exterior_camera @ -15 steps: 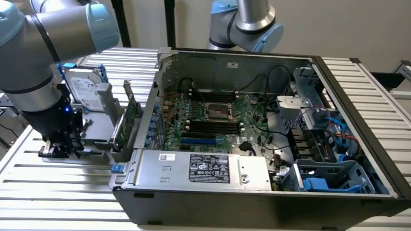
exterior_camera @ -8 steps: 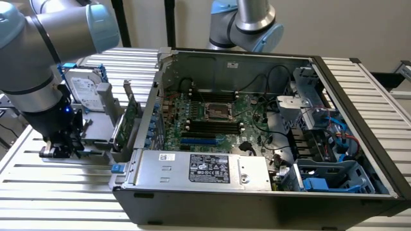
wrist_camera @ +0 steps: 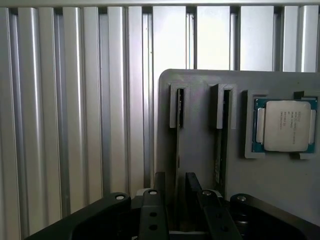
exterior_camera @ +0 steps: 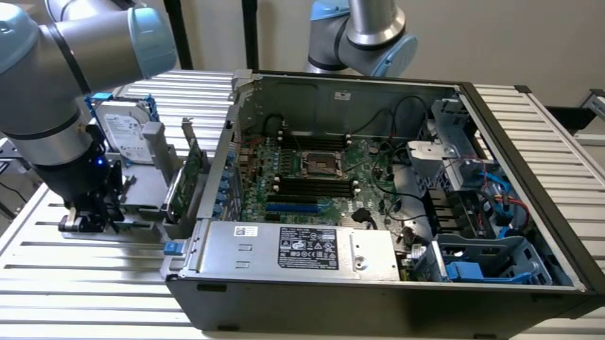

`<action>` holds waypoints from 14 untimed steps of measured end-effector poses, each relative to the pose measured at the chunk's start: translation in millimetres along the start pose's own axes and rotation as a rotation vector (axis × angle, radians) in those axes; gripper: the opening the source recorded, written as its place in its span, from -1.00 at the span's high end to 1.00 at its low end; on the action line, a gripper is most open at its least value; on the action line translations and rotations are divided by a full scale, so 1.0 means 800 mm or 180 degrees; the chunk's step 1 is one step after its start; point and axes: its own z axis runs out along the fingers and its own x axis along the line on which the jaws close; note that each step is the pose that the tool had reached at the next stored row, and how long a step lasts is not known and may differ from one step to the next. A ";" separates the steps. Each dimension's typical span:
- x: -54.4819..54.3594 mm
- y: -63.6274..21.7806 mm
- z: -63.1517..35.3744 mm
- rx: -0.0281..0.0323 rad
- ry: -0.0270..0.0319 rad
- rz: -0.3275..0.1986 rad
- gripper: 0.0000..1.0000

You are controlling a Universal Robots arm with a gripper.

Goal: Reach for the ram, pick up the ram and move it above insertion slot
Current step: 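Pick up the ram and move it above insertion slot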

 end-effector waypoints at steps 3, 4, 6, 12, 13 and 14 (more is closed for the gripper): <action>0.000 0.000 0.000 -0.0004 0.0000 0.0003 0.39; -0.001 0.000 0.000 -0.0005 -0.0001 0.0004 0.39; -0.001 0.000 0.001 -0.0006 -0.0002 0.0004 0.39; -0.001 0.000 0.002 -0.0008 -0.0004 0.0005 0.69; -0.001 0.000 0.002 -0.0008 -0.0004 0.0005 0.69; -0.001 0.000 0.002 -0.0009 -0.0004 0.0005 0.73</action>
